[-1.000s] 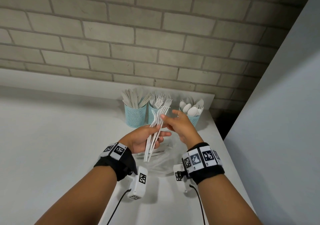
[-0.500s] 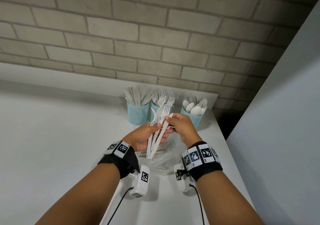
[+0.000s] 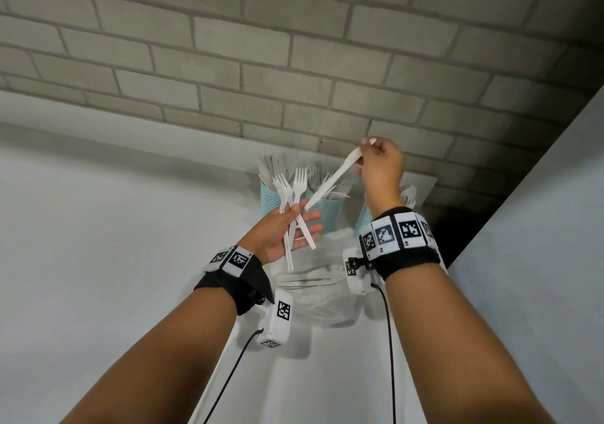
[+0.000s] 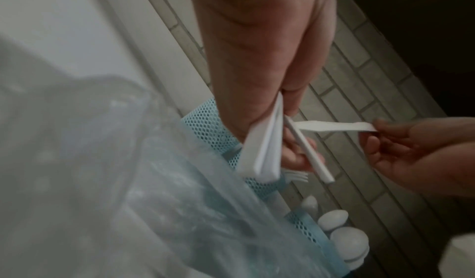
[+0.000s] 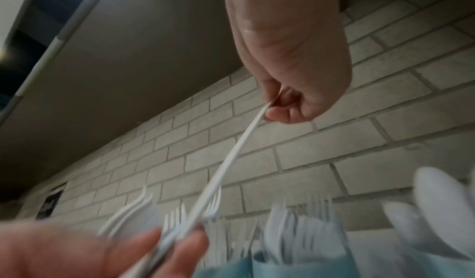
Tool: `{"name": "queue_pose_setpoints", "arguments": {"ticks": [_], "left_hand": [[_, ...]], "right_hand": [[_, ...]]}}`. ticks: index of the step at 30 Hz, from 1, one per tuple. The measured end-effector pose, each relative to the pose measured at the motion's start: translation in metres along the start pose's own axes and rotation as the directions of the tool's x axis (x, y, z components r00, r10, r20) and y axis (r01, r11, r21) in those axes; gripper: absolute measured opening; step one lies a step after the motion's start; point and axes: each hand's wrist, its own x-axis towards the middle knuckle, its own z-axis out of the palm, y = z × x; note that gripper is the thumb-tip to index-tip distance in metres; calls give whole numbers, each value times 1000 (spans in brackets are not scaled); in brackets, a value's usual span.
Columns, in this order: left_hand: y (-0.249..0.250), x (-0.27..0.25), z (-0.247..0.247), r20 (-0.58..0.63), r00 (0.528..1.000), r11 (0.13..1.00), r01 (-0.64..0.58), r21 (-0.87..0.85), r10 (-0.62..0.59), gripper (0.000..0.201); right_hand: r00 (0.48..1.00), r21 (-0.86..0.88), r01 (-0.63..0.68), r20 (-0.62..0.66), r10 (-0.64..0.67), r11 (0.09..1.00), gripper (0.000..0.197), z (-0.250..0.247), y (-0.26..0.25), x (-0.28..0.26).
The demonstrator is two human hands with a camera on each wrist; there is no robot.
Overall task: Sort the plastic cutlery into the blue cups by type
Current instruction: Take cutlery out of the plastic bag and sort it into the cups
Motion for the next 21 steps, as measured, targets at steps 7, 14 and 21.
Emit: {"name": "queue_pose_setpoints", "arguments": {"ticks": [7, 14, 21], "left_hand": [[0, 6, -11, -104, 988, 986, -129, -103, 118, 32], [4, 5, -18, -88, 989, 978, -129, -162, 115, 34], [3, 3, -19, -8, 999, 983, -43, -181, 42, 28]], "right_hand": [[997, 194, 67, -42, -60, 979, 20, 45, 1, 10], [923, -494, 255, 382, -56, 831, 26, 79, 49, 6], [884, -532, 380, 451, -126, 757, 31, 65, 39, -2]]}}
